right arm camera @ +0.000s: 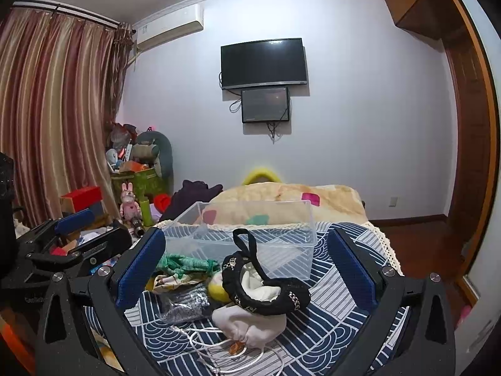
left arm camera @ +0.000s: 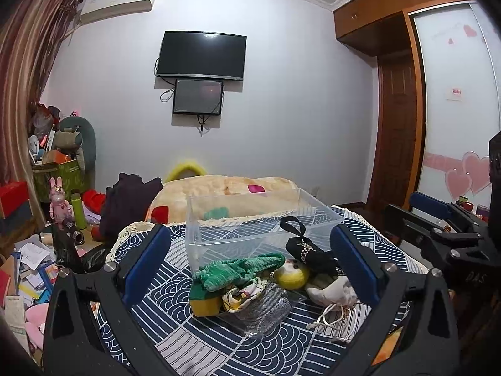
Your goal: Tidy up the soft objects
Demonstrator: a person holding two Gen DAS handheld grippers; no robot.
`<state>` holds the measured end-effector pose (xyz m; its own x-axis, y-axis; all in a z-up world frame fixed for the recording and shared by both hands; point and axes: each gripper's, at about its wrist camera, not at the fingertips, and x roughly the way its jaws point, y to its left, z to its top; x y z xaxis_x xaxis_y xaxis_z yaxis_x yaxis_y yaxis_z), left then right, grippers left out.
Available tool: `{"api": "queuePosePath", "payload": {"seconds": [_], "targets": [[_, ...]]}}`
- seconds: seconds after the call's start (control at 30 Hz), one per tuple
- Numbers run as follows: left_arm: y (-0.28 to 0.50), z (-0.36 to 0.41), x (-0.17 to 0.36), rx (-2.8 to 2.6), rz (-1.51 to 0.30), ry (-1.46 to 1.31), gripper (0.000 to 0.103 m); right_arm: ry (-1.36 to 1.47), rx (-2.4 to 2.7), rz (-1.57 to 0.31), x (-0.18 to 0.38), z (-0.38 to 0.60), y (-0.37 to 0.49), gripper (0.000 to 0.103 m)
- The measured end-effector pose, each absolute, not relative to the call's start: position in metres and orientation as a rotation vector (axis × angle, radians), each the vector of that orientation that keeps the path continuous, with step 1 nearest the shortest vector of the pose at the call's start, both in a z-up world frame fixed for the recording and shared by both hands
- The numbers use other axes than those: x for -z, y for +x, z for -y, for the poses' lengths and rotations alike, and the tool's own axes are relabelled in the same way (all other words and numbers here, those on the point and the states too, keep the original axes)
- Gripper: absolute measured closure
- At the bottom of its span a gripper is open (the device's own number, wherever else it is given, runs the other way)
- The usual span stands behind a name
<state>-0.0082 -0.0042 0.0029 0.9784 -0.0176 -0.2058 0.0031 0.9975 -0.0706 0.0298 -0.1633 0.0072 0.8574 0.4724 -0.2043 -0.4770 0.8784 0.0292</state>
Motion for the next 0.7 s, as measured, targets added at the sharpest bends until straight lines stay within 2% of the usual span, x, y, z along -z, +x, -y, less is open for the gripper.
{"api": "queuePosePath", "payload": {"seconds": [0.7], "targets": [[-0.0120,0.0031,-0.0076,0.010,-0.195,-0.069,0.000,-0.018,-0.500,-0.217,-0.0064,0.1641,0.0305,0.000]]}}
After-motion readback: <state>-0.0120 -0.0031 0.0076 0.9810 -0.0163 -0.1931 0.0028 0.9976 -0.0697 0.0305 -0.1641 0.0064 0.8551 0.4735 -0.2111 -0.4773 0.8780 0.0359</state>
